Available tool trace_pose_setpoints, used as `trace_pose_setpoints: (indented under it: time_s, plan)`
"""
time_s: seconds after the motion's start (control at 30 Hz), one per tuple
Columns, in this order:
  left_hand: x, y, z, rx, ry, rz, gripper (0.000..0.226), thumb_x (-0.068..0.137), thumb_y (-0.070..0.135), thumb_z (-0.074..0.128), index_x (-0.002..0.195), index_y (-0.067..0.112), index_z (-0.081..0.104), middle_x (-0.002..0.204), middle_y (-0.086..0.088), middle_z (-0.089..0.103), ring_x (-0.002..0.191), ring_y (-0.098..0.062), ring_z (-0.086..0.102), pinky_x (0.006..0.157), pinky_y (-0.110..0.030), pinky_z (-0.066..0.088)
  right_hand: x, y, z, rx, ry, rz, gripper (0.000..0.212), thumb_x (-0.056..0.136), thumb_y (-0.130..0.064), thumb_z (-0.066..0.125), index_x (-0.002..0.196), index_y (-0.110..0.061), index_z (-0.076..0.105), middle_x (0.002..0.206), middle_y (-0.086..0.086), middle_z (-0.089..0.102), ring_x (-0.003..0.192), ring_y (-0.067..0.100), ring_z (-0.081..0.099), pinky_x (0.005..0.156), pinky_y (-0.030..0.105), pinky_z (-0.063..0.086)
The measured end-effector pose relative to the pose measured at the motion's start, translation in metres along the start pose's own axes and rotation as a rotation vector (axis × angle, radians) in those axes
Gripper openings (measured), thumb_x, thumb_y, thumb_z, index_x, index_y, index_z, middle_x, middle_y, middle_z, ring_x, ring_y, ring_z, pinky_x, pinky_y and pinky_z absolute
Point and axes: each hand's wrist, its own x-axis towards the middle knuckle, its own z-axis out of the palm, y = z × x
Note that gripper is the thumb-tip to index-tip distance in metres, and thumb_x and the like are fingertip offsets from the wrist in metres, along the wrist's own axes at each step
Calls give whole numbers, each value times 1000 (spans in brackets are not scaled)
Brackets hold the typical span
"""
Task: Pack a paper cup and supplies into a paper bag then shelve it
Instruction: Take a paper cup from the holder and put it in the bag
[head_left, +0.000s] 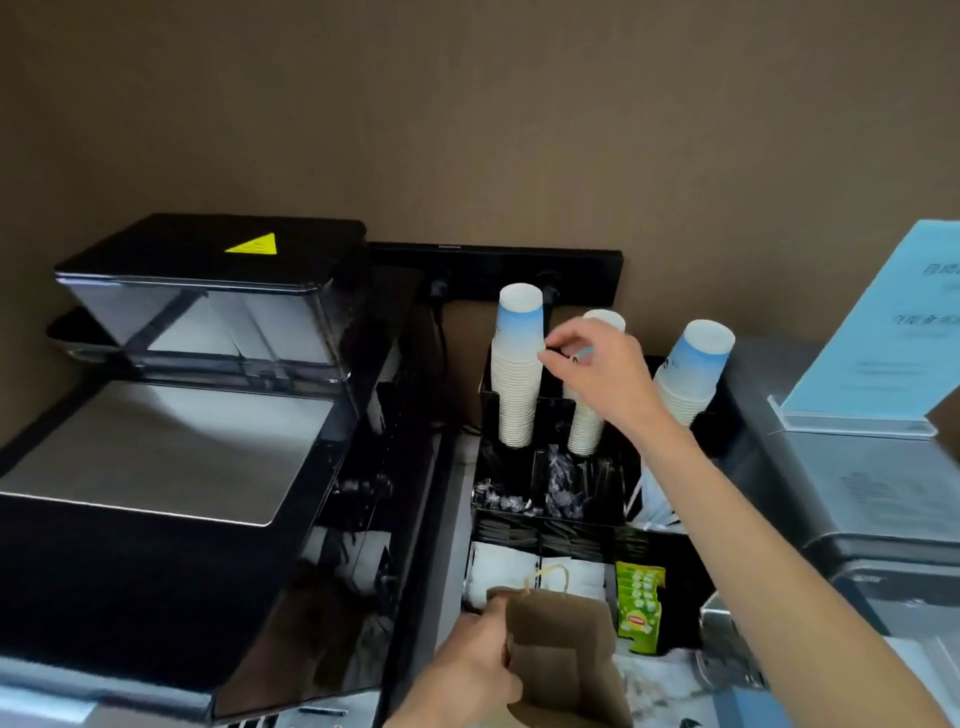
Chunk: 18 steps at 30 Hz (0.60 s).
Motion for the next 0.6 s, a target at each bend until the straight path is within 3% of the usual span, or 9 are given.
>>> trace_pose_setpoints:
  time_s: [0.07, 0.2, 0.37, 0.47, 0.6]
  plan:
    - [2, 2, -2, -8, -5, -15, 91, 85, 21, 65, 155, 36, 8, 141, -6, 37, 134, -26, 44, 104, -29, 39, 39, -11, 12, -38, -31, -33, 24, 82, -27, 77, 100, -14, 67, 106, 6, 66, 98, 21, 62, 87, 35, 50]
    - [2, 3, -2, 2, -8, -34, 88, 87, 23, 63, 156, 34, 9, 154, -8, 30, 142, -28, 37, 116, -36, 35, 82, -23, 33, -167, -108, -3, 40, 87, -37, 71, 109, -9, 53, 126, 16, 48, 118, 32, 44, 90, 33, 36]
    - [-2, 1, -5, 1, -18, -15, 88, 87, 19, 65, 155, 35, 11, 150, -9, 32, 139, -31, 41, 113, -37, 36, 91, -27, 41, -319, -192, -7, 20, 96, -27, 60, 92, -13, 46, 117, 22, 56, 107, 36, 52, 81, 37, 41]
    - [-2, -2, -6, -11, -37, -17, 89, 88, 18, 66, 155, 33, 9, 152, -9, 29, 140, -31, 39, 111, -36, 36, 91, -31, 36, -339, -199, -13, 19, 97, -25, 57, 89, -13, 44, 111, 20, 58, 101, 36, 54, 81, 42, 47]
    - [-3, 0, -7, -32, -27, -34, 90, 86, 16, 66, 155, 34, 11, 145, -6, 36, 135, -27, 43, 105, -31, 39, 94, -38, 30, -332, -192, -19, 26, 94, -26, 63, 106, -9, 48, 105, 15, 55, 95, 30, 51, 75, 38, 43]
